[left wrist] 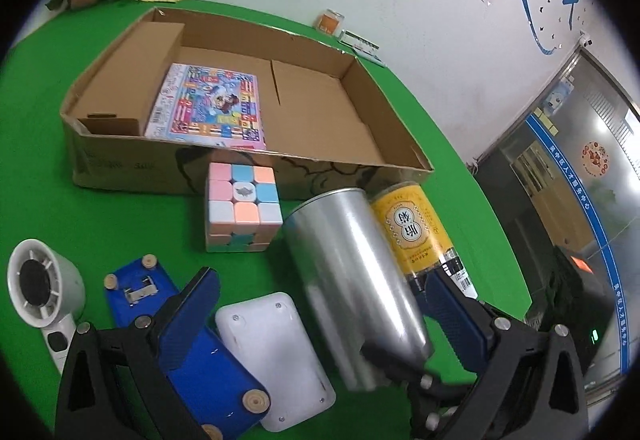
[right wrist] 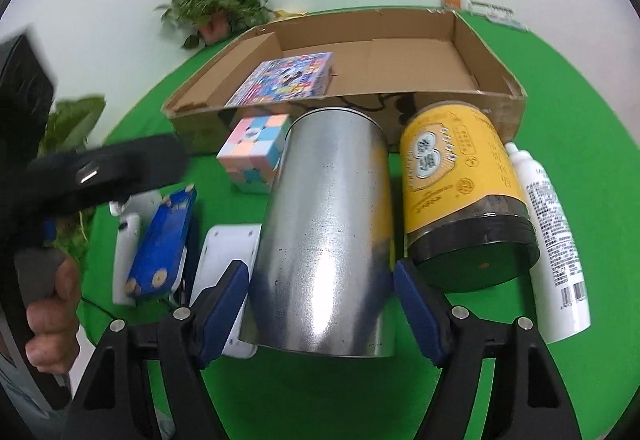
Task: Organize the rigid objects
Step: 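Open the right tool and grasp the silver metal cylinder, then lift the silver cylinder into the box beside the board-game box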
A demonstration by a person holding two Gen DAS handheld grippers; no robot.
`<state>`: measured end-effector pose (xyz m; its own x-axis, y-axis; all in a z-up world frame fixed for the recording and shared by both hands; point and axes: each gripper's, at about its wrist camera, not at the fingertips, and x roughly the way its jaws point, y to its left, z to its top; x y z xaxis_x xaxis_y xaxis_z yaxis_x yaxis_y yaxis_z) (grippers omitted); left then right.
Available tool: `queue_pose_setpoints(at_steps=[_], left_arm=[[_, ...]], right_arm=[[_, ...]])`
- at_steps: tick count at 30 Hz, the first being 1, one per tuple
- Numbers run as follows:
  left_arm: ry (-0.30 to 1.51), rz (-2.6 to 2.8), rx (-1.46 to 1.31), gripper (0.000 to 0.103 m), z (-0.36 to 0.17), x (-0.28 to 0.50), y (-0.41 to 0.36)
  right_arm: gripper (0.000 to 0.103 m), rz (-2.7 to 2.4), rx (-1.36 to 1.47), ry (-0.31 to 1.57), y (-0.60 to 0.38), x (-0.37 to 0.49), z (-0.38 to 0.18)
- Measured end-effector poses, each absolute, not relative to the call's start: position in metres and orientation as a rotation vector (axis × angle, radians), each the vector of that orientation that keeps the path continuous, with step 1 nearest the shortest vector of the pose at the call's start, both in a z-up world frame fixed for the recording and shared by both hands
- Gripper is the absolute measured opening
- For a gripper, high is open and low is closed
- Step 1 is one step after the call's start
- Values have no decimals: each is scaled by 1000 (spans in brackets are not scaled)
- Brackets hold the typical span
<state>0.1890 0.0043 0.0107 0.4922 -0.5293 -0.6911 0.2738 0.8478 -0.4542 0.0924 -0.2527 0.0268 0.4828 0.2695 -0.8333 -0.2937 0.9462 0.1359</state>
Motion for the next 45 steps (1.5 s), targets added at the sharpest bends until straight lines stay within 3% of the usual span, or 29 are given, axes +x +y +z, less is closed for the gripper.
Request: queue_pose_setpoints(at_steps=[3,6,12,20,30,45], left_arm=[[984,-517,-327,102,5,196,0],[1041,-528,-350,102,-1,202,-4],[1117,-524,-284,99,-11,210,-22],[1215,-482,-263,89,-31,216,-27],[1216,-499,-325,87,-32,211,-12],[945,-564,-235,86,84,227,-26]], right_arm=[[75,454,14,1010,-248,84,34],[76,584,241,1015,-271,88,35],[75,527,379,1167,-293,107,5],[83,557,273,1199,-250,111,-8],[84,541,231,1189,-236,112,-11],[83,535,106,916,-235,120,84]])
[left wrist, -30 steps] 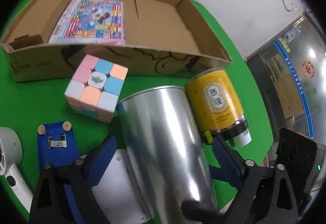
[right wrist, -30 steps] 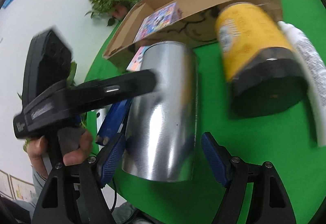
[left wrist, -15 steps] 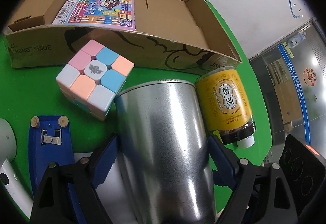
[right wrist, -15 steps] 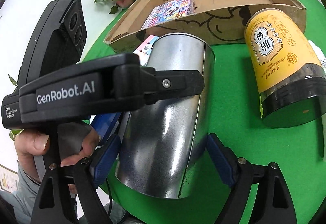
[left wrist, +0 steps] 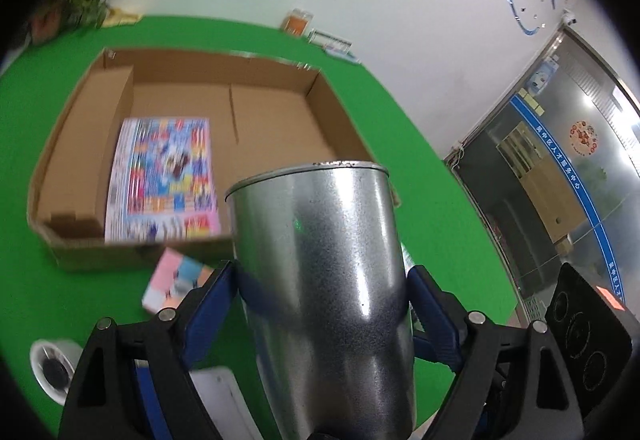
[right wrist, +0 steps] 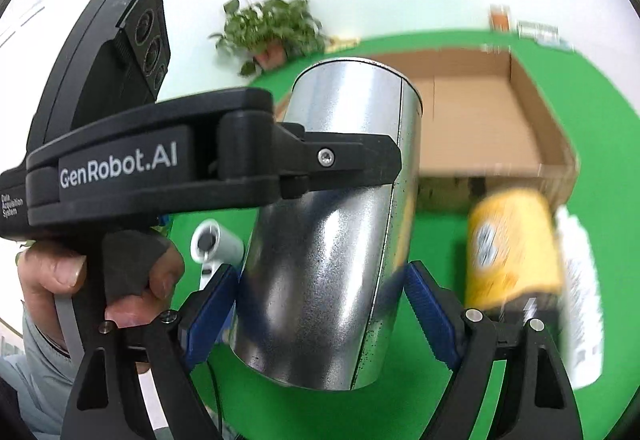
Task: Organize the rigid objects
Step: 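Lift the silver cylinder into the box beside the board-game box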
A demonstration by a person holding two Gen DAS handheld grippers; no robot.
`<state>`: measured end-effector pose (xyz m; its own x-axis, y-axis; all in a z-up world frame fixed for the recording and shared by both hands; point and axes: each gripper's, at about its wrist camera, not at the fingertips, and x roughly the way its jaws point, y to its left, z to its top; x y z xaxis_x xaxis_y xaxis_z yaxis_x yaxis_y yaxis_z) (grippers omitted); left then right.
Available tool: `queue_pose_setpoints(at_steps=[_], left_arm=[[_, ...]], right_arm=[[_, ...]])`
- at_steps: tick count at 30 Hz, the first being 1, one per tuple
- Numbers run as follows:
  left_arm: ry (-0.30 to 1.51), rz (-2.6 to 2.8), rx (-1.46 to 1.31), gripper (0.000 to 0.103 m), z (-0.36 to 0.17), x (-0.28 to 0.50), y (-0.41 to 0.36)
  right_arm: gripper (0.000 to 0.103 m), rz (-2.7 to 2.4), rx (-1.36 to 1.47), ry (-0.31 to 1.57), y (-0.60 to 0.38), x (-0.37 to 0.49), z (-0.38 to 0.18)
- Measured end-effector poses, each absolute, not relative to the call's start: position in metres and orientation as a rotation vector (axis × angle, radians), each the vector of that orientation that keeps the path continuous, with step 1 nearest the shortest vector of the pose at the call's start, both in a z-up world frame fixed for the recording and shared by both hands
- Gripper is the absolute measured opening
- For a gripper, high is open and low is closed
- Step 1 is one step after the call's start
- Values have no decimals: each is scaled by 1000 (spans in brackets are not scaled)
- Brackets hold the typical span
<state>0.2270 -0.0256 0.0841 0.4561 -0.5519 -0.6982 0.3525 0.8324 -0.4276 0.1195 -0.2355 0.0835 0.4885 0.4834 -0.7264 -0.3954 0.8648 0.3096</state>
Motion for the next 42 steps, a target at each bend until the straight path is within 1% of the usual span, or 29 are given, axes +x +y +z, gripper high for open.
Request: queue_pose_setpoints(at_steps=[4,11,14,16,19,28,32,36,42], left_arm=[[890,-574,-205,86,118,250,-36],[832,-556,-149,86,184,301,-36],[856,-544,-152,85,194,330,-37],[870,-540,-152,85,191,340,-37],[907,-545,-165,85,181,355,-34],[1039,-567,-226,85,119,395,-34],[1104,-581,-253,85,83,411,-36],[1186,-586,-310,85,42,429,-35],[1285,-594,-328,85,-5,442,-44]], right_arm=[[83,523,81,854,-240,137,118],[83,544,42,820,-230,202,179],[83,548,47,827,-230,230,192],[83,556,60,848,-231,246,193],[83,553,52,878,-230,265,185],[83,518,65,1012,-228,308,137],[83,500,69,1073,-220,319,119],[83,484,67,1147,-218,333,84],[83,456,62,1270,-218,349,34]])
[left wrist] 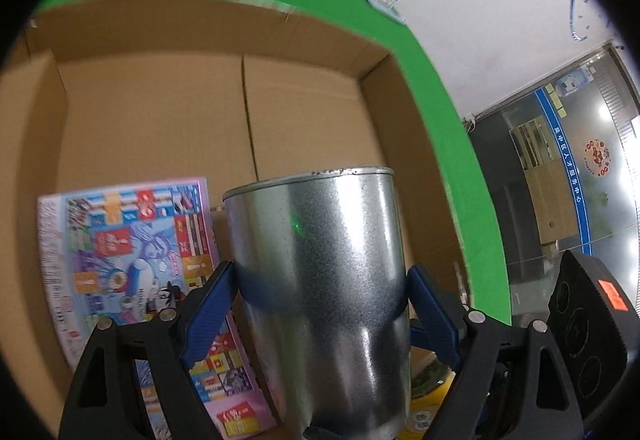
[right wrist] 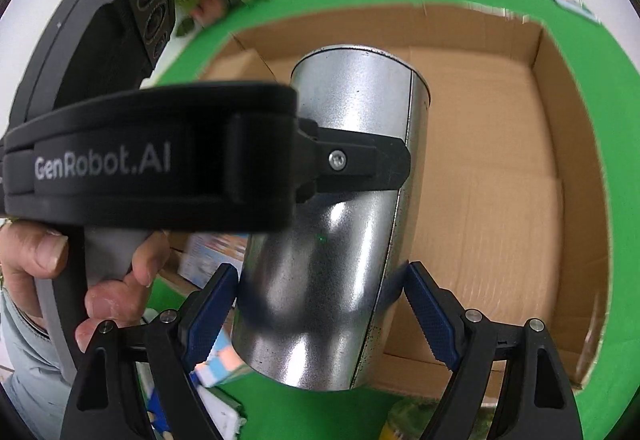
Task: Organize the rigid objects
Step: 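Lift the silver cylinder into the box beside the board-game box, then release the cylinder and move the right tool to the yellow jar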
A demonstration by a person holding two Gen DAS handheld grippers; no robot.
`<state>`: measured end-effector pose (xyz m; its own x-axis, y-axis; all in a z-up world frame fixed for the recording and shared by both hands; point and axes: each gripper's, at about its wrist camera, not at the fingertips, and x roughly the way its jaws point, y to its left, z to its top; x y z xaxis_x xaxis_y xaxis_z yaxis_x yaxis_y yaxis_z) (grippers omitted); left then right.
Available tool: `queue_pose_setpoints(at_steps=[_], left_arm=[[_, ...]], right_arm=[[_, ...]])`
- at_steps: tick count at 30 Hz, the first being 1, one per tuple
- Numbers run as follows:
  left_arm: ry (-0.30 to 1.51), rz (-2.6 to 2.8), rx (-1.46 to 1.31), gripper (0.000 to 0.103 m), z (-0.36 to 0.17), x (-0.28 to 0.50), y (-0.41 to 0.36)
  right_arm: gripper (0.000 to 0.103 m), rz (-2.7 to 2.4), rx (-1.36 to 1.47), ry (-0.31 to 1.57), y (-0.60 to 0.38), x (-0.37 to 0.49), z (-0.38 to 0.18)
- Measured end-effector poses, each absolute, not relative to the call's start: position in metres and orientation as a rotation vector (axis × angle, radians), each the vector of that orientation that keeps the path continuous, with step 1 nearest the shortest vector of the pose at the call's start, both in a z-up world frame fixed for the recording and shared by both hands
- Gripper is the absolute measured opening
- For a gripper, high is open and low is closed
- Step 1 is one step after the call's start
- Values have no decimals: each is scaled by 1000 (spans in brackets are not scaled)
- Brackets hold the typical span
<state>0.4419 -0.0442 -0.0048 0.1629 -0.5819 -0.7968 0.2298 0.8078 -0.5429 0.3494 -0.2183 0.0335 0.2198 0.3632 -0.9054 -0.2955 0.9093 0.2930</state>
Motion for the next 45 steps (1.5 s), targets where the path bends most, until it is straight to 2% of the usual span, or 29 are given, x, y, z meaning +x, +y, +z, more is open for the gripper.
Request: queue_pose_setpoints(at_steps=[4,9,21,25,28,31,32,35,36,37,38,39,40,41,42,43,44,45], left_arm=[[1327,-593,-332,86,-26,446,-51],[1353,-604,-342,87,-28,449,-56],[1216,-467,-325,87,15,427,-15],[1076,-382,-249,87,39,400,5],[953,-319,-202,87,61,370,19],[815,-270,-141,88,83,330,31],[757,-242,-111,92,89,311,32],[679,-204,-48,93,96,277,31],[673,-194,-36,93,99,273,26],[654,-179,-27,93,98,262,24],[637,-173,-34,93,99,256,25],[619,-171,-50,87,100,248,27],[613,-175,-58,72,100,244,27],[630,-185,-52,18,100,238,26],[667,-189,-34,5,99,235,23],[704,-179,-34,5,98,233,24],[736,-183,-57,5,100,230,27],[743,-206,-87,5,105,225,31]], right_arm=[[82,428,65,1332,-215,353,9],[82,401,82,1327,-207,348,10],[83,363,79,1335,-197,344,4],[85,348,62,1324,-207,340,12],[95,341,80,1230,-219,324,37],[97,322,142,1131,-242,298,64],[100,316,156,1090,-251,287,74],[100,278,159,997,-271,257,90],[99,267,150,983,-275,250,92],[87,256,132,970,-277,243,95],[61,257,105,962,-278,236,95],[49,256,81,951,-278,229,96],[40,248,65,944,-280,224,96],[40,238,51,935,-282,217,96],[40,238,47,924,-283,211,95],[48,244,50,917,-285,204,95],[77,248,54,915,-286,199,92],[94,247,60,913,-287,195,92]])
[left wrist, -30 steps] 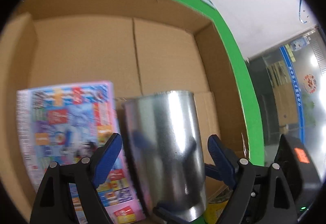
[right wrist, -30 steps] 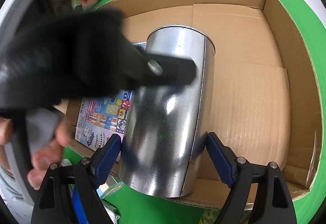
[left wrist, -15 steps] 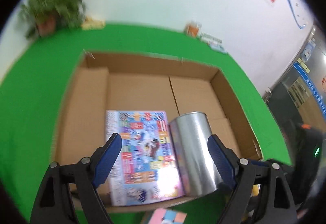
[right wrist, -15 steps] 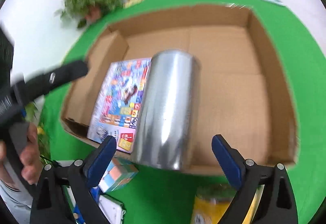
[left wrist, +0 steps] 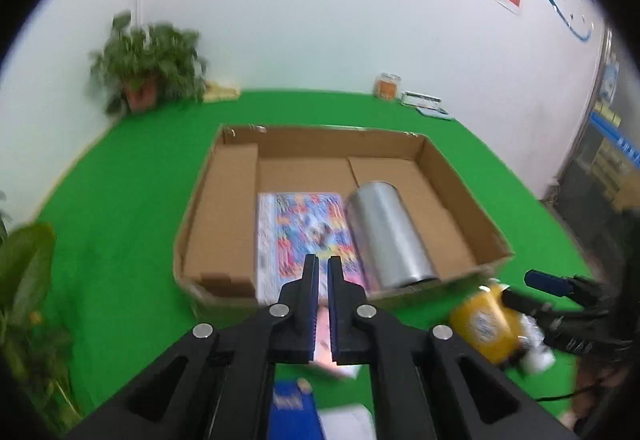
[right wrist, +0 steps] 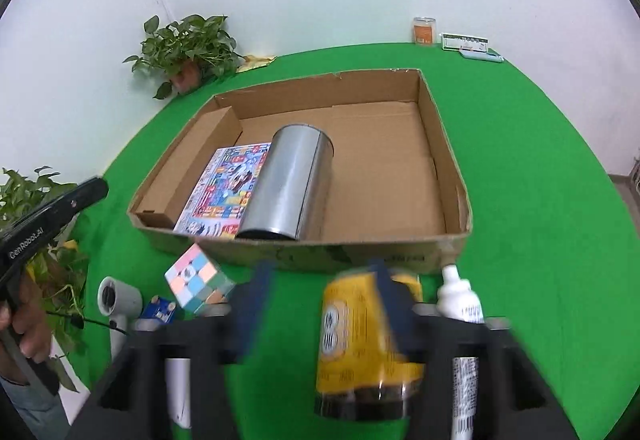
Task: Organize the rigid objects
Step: 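Release the cylinder and move the right tool to the yellow jar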
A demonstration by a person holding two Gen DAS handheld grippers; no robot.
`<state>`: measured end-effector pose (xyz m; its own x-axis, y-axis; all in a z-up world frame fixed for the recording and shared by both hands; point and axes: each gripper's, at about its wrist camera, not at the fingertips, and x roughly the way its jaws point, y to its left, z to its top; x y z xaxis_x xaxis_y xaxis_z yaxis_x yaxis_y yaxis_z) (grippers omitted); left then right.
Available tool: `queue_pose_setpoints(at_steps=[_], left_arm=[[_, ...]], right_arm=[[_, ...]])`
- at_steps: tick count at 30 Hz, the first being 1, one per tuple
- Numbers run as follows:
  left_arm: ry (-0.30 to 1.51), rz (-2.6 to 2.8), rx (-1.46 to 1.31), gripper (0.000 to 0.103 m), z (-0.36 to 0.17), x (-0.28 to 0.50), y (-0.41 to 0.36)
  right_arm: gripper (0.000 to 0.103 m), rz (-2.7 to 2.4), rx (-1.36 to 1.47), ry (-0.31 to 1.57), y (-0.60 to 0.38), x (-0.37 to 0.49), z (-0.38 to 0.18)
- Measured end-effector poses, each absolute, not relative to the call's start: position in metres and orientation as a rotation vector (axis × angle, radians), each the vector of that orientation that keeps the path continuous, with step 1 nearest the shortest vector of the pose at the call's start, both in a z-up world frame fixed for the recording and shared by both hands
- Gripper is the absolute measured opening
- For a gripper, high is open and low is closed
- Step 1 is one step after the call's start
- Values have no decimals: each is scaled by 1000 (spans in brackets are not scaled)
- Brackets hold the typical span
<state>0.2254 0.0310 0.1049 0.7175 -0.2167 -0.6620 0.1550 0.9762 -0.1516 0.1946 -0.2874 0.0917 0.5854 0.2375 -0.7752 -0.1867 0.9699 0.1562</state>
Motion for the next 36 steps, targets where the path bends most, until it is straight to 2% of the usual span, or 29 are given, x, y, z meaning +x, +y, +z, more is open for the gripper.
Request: queue_pose_setpoints(at_steps=[1,2,3,4,7,10,15,16,20,29,30,32,36], left_arm=[[729,-229,-112,11,114,219,35],[714,-223,-102,50,127,211,39],[708,-212,-90,98,132,205,41],[669,-183,-82,101,144,196,47],[574,-146,-36,102,164,178,54],[578,-144,-19,102,161,173,58],[775,-178,-105,102,101,184,48],[804,-202,-143,102,88,183,46],[910,-299,-236,102,50,185,27],[1059,-519,-334,102,25,197,2],[1092,-591,-368,102,21,198,-2],[1134,-651,-402,102,13,200,-8],[1199,-666,-392,102,-1,203,-15]], right_arm=[[101,245,69,897,-291,188,92],[101,248,71,880,-293,182,91],[101,249,66,875,-296,176,91],[101,254,59,875,-299,170,90],[101,245,64,895,-313,159,84],[101,237,92,962,-325,160,68],[89,218,57,1063,-325,162,30],[82,205,54,1081,-325,164,23],[81,173,26,1068,-326,162,15],[82,77,-314,1021,-302,117,26],[82,98,-304,1022,-298,111,27],[95,200,-271,1009,-286,98,30],[96,375,-164,956,-275,84,49]])
